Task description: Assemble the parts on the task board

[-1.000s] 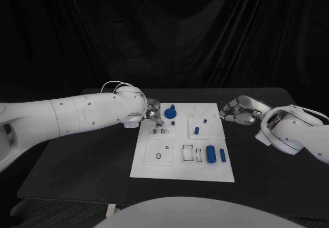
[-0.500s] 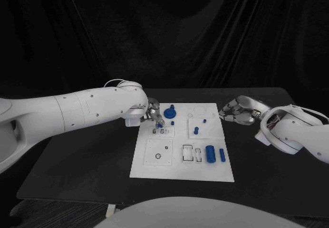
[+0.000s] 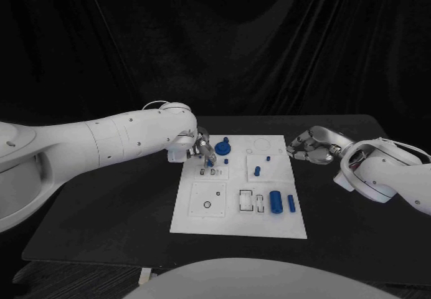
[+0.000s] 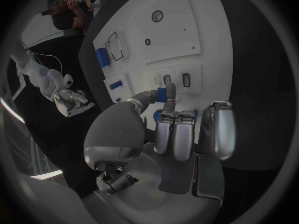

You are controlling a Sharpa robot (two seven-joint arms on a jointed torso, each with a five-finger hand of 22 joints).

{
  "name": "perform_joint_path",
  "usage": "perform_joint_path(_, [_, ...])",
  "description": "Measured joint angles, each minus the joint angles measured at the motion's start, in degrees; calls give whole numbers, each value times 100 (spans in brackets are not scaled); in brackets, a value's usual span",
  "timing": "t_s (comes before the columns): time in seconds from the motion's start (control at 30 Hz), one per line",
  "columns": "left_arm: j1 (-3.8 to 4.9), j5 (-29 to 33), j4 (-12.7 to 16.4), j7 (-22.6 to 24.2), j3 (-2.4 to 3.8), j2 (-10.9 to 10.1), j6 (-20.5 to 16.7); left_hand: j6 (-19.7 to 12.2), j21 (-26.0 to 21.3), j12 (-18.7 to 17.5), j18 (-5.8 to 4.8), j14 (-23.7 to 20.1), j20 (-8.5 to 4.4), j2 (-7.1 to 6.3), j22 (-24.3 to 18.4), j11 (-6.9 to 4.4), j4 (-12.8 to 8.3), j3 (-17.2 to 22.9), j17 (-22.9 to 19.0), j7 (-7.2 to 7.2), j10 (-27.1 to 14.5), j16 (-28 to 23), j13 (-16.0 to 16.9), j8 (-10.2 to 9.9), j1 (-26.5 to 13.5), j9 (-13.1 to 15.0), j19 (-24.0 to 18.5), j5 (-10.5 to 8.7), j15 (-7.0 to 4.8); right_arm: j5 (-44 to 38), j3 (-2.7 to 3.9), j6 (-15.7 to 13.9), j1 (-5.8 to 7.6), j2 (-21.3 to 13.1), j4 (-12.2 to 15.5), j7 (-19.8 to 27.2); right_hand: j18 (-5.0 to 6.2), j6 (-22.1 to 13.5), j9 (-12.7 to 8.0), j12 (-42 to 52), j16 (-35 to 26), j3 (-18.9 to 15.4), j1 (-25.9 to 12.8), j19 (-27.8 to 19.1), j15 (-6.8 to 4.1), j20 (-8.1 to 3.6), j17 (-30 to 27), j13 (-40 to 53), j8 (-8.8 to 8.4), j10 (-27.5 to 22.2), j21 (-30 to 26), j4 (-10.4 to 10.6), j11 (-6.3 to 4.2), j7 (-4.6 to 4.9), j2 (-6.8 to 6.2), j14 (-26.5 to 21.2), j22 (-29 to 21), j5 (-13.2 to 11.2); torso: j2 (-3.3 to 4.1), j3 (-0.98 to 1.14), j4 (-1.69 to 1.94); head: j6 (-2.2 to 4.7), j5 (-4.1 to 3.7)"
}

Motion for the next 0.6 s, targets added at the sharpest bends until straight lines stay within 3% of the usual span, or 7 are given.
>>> perform_joint_path(0.23, [-9, 34, -198, -32, 1, 142, 129, -20, 0, 0, 0, 0, 0, 15, 0, -7, 15, 16, 0, -20, -7, 0, 0, 0, -43, 16, 0, -32, 0, 0, 0, 7, -4, 14, -6, -1, 0, 0, 0, 0, 0, 0, 0, 0, 0, 0, 0, 1, 0, 0, 0, 0, 0, 0, 0, 0, 0, 0, 0, 0, 2, 0, 12])
perform_joint_path(0.6, [-64, 56, -227, -56, -1, 188, 237, -20, 0, 0, 0, 0, 0, 24, 0, -7, 8, 23, 0, -18, -7, 0, 0, 0, -35, 23, 0, -68, 0, 0, 0, 18, -14, 19, -18, -3, 0, 0, 0, 1, 0, 0, 0, 0, 0, 0, 0, 3, 0, 0, 0, 0, 0, 0, 0, 0, 0, 0, 2, -1, 3, 0, 25])
